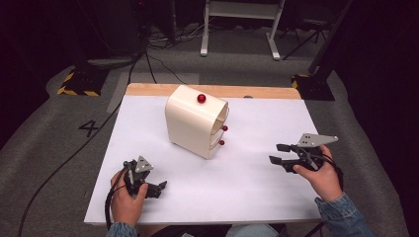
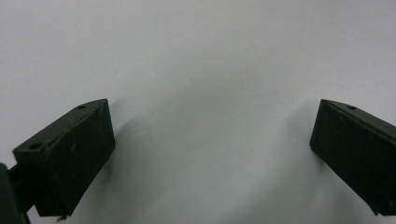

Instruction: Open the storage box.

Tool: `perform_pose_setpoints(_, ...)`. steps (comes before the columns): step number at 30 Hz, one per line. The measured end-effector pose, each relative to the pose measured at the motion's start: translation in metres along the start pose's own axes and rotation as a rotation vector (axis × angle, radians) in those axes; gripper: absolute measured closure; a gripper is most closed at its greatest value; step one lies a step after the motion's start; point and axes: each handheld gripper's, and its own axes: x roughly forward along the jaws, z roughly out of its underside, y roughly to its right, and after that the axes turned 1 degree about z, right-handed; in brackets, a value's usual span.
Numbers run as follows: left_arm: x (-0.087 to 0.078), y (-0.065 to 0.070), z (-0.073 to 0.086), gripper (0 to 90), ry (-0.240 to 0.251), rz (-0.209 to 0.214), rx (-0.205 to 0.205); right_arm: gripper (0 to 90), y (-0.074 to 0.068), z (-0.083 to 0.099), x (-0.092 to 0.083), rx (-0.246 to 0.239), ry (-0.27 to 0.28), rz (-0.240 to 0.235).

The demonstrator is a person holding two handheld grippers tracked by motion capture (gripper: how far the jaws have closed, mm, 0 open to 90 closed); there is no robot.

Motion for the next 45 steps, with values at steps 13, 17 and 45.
perform_pose_setpoints(13, 0.000, 0.000, 0.000, 0.0, 0.003, -0.001, 0.002, 60.5, -0.006, -0.029, 0.049, -0.038, 0.014, -0.066)
perform_pose_setpoints(17, 0.000, 0.000, 0.000, 0.0, 0.004, -0.001, 0.002, 61.8, -0.009, -0.034, 0.066, -0.063, 0.016, -0.072)
perform_pose_setpoints(45, 0.000, 0.000, 0.000, 0.0, 0.004, 0.001, 0.001, 68.0, -0.010, -0.028, 0.145, -0.027, 0.033, -0.148)
